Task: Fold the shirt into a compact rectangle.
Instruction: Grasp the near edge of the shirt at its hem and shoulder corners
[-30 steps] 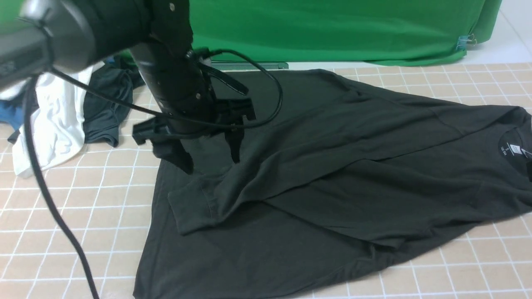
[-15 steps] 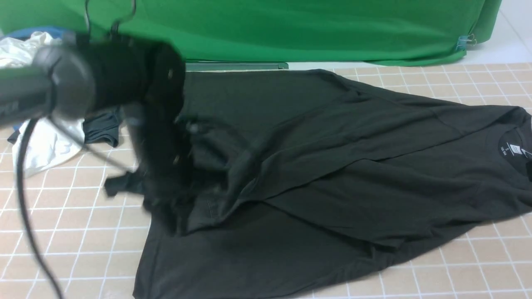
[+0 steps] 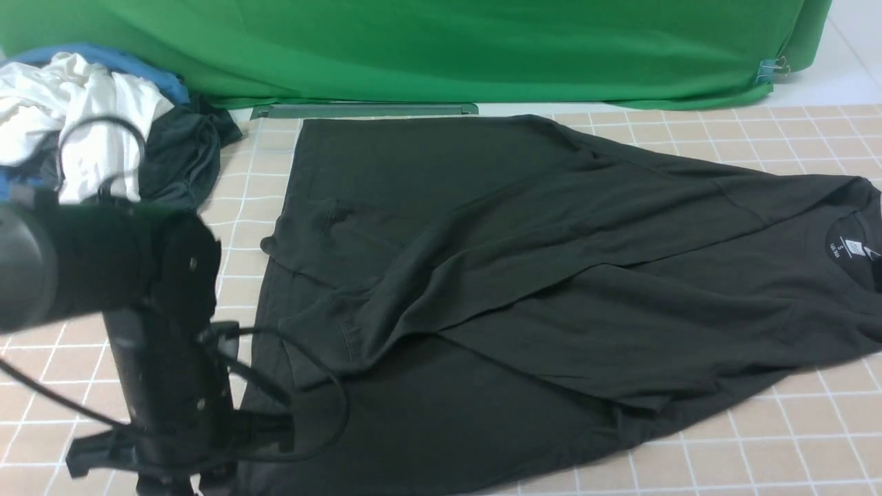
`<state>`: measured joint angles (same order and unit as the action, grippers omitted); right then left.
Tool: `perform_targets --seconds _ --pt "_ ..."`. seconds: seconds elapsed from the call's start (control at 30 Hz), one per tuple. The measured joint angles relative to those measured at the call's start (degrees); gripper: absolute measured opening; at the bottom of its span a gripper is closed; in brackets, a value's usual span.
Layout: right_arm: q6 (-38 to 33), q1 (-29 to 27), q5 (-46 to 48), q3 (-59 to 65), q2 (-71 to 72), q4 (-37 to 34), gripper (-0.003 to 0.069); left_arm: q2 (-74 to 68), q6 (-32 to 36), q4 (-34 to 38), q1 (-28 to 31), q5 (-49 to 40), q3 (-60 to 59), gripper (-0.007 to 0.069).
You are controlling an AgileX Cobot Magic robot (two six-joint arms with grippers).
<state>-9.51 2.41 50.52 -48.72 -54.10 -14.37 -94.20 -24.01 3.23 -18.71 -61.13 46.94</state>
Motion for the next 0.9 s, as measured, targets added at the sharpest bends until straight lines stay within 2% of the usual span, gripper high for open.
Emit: perform_targets --seconds 0.1,0.27,0.43,0.63,0.77,0.9 --pt "0.0 0.0 -0.6 0.1 0.0 0.0 0.0069 0.0 0.0 0.2 0.0 1.9 -0.9 0.0235" --pt "0.1 0.0 -1.5 1.9 0.0 0.0 0.0071 0.0 0.0 0.9 0.0 1.0 1.3 0.0454" --pt "0.1 0.0 -1.8 2.2 0.0 0.0 0.0072 -0.1 1.0 4.4 0.0 3.3 3.4 0.0571" --pt "0.5 0.0 -2.0 2.2 0.0 0.0 0.0078 -0.1 6.2 11.7 0.0 3.3 3.6 0.0591" --pt "0.5 0.0 -2.0 2.2 0.0 0.0 0.0082 -0.1 6.5 11.4 0.0 2.4 3.8 0.0587" --pt "0.7 0.0 -2.0 2.2 0.0 0.0 0.0083 -0.1 4.6 8.1 0.0 2.9 3.8 0.0585"
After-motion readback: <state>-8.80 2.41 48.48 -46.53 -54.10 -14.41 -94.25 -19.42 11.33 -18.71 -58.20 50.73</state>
